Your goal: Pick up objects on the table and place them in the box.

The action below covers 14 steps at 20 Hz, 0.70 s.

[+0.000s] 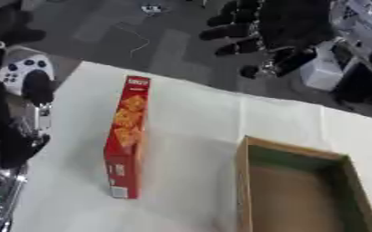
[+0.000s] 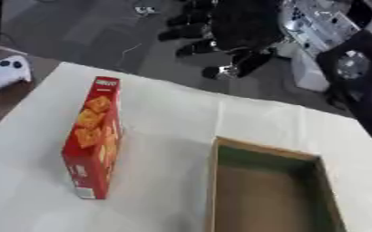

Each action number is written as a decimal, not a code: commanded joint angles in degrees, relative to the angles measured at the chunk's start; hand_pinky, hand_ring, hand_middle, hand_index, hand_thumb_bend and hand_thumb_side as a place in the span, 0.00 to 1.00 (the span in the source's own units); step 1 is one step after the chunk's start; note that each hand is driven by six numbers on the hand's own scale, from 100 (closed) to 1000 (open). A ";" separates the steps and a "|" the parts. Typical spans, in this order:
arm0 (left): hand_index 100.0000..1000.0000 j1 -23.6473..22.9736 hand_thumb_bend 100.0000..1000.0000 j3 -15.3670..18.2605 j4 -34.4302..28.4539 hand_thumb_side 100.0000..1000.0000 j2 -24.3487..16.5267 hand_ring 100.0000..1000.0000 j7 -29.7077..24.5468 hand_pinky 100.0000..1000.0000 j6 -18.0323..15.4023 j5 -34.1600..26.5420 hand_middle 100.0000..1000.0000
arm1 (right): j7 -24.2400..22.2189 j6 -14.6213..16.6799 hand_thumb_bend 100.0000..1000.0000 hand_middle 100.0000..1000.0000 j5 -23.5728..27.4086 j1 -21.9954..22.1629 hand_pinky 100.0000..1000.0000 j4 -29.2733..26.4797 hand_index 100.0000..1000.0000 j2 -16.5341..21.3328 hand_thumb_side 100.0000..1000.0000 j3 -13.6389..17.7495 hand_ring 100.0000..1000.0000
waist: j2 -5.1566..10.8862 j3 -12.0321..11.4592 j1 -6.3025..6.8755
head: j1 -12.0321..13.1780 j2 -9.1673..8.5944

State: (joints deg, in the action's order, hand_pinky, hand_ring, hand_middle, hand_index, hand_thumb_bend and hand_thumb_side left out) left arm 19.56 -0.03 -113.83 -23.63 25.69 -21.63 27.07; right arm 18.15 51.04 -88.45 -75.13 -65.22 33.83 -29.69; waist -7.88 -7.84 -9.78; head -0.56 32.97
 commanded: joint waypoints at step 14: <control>0.90 0.59 0.11 0.32 -0.77 0.73 -0.26 0.68 -0.15 0.78 0.43 -0.50 0.73 | -8.53 0.93 0.38 1.00 2.13 -3.15 1.00 1.35 1.00 -2.26 0.32 0.51 1.00 | 0.75 -1.38 -0.54 | 0.51 -0.24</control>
State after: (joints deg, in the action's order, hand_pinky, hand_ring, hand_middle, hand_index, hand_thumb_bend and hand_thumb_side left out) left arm 19.41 -0.01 -113.83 -23.57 25.54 -21.33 27.07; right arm 9.95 51.94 -86.92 -76.63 -63.38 30.84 -29.80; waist -7.88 -9.28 -10.84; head -0.41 32.99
